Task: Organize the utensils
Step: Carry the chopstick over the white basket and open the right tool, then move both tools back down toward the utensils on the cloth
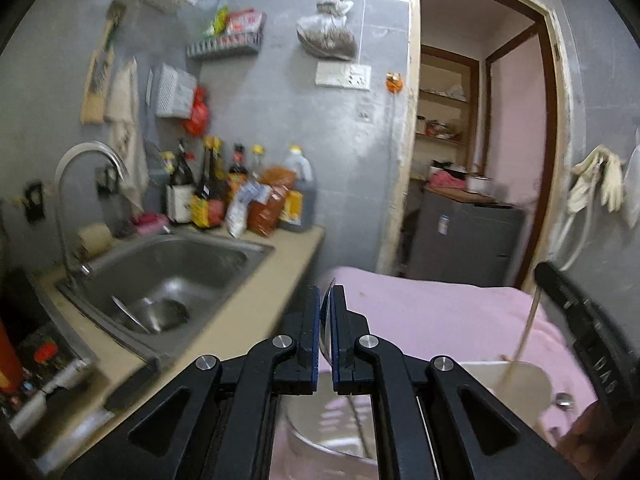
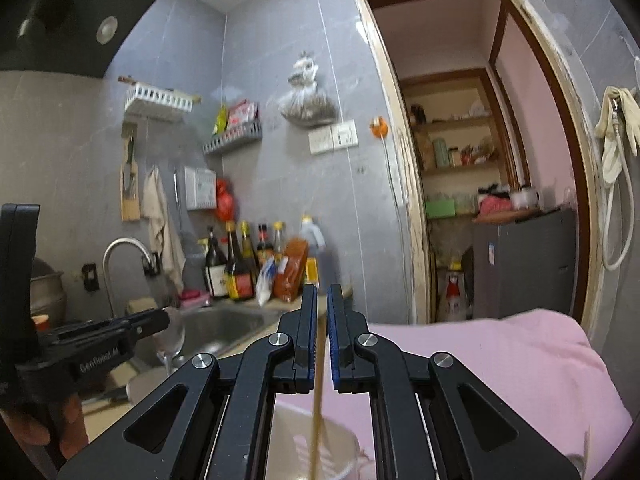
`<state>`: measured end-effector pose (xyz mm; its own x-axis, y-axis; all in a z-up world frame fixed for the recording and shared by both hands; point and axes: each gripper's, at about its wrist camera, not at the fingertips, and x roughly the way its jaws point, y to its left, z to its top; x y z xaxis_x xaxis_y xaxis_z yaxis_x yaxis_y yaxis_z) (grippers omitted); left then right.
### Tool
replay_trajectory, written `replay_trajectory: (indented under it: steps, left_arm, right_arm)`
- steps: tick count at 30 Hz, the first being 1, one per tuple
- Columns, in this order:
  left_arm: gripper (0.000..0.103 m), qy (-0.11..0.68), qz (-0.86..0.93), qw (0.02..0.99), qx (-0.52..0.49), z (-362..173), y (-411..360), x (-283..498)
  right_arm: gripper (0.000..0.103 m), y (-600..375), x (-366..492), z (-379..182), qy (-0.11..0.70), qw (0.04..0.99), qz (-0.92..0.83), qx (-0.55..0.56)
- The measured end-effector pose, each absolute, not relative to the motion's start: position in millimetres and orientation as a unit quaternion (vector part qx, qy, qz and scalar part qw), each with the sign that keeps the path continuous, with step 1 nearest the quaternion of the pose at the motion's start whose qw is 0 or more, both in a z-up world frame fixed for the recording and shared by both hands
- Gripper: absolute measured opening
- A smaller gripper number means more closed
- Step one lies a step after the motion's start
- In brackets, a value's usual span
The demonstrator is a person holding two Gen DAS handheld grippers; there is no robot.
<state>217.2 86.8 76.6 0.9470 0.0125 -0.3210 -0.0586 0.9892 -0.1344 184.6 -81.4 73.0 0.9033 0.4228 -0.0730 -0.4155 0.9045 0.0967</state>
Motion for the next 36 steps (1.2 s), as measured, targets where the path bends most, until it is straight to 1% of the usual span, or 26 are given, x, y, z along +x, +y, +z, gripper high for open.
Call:
replay_trajectory:
  steps: [3,4,5,6,7,10,11,12,13,14,17,19,20,21,22,25,27,28,30,36]
  left_arm:
    - [0.006,0.175,-0.022,0.977,-0.116,76.8,94.8,217.4]
    - [0.010,0.178,-0.032,0.975,-0.127,78.0,96.8,216.7]
    - [0.014,0.178,-0.037,0.974,-0.135,80.1,98.2,215.0]
    - [0.023,0.176,-0.042,0.973,-0.141,82.3,99.7,213.3]
    - [0.030,0.170,-0.046,0.973,-0.147,84.3,100.5,210.3]
    - [0.035,0.155,-0.054,0.974,-0.155,93.3,99.9,203.2]
    - [0.037,0.152,-0.053,0.975,-0.155,96.8,97.8,200.5]
    - [0.041,0.148,-0.054,0.975,-0.154,98.7,96.6,198.4]
    - [0.046,0.143,-0.056,0.976,-0.153,101.5,94.1,195.3]
    - [0.048,0.138,-0.060,0.977,-0.151,104.2,90.9,192.3]
    - [0.058,0.125,-0.070,0.979,-0.143,111.9,78.8,184.2]
    - [0.065,0.115,-0.078,0.981,-0.139,115.7,69.6,178.2]
    - [0.070,0.111,-0.081,0.981,-0.137,116.4,66.1,176.4]
    - [0.077,0.107,-0.083,0.982,-0.135,117.3,61.1,173.9]
    - [0.082,0.103,-0.085,0.982,-0.132,117.6,55.9,172.1]
    - [0.091,0.095,-0.094,0.984,-0.122,116.8,38.0,166.1]
    - [0.096,0.093,-0.101,0.984,-0.116,115.1,26.0,163.4]
    - [0.097,0.092,-0.105,0.984,-0.113,113.8,20.1,162.1]
    - [0.097,0.092,-0.116,0.983,-0.107,110.9,7.6,159.0]
    - [0.098,0.125,-0.147,0.978,-0.076,94.0,-30.4,157.6]
  right_arm:
    - [0.009,-84.3,181.0,73.8,0.056,0.974,0.216,0.040]
    - [0.011,-85.5,179.2,75.0,0.056,0.974,0.217,0.038]
    - [0.019,-86.3,178.0,76.1,0.056,0.974,0.217,0.037]
    - [0.023,-88.2,175.9,77.9,0.055,0.974,0.217,0.037]
    - [0.023,-90.8,173.5,80.2,0.054,0.973,0.219,0.039]
    - [0.025,-98.9,166.3,87.2,0.048,0.975,0.213,0.038]
    - [0.029,-101.9,164.1,89.3,0.046,0.975,0.213,0.039]
    - [0.036,-106.5,161.1,92.0,0.043,0.976,0.211,0.040]
    - [0.039,-112.0,157.6,94.6,0.039,0.976,0.208,0.043]
    - [0.045,-116.5,154.9,96.8,0.036,0.977,0.205,0.045]
    - [0.052,-133.2,145.9,104.3,0.027,0.980,0.192,0.050]
    - [0.063,-143.9,139.8,107.6,0.023,0.982,0.182,0.052]
    - [0.072,-151.9,135.3,109.9,0.020,0.983,0.177,0.054]
    - [0.075,-158.0,131.7,110.9,0.016,0.983,0.173,0.055]
    - [0.076,-164.9,127.4,112.4,0.012,0.984,0.167,0.053]
    - [0.083,-181.5,117.3,114.3,0.007,0.988,0.150,0.043]
    - [0.089,-194.1,110.2,112.9,0.007,0.990,0.139,0.037]
    - [0.091,-198.6,108.1,112.0,0.009,0.990,0.135,0.035]
    - [0.102,-209.7,102.4,108.3,0.015,0.992,0.124,0.028]
    - [0.103,-241.9,89.9,92.2,0.040,0.995,0.094,0.011]
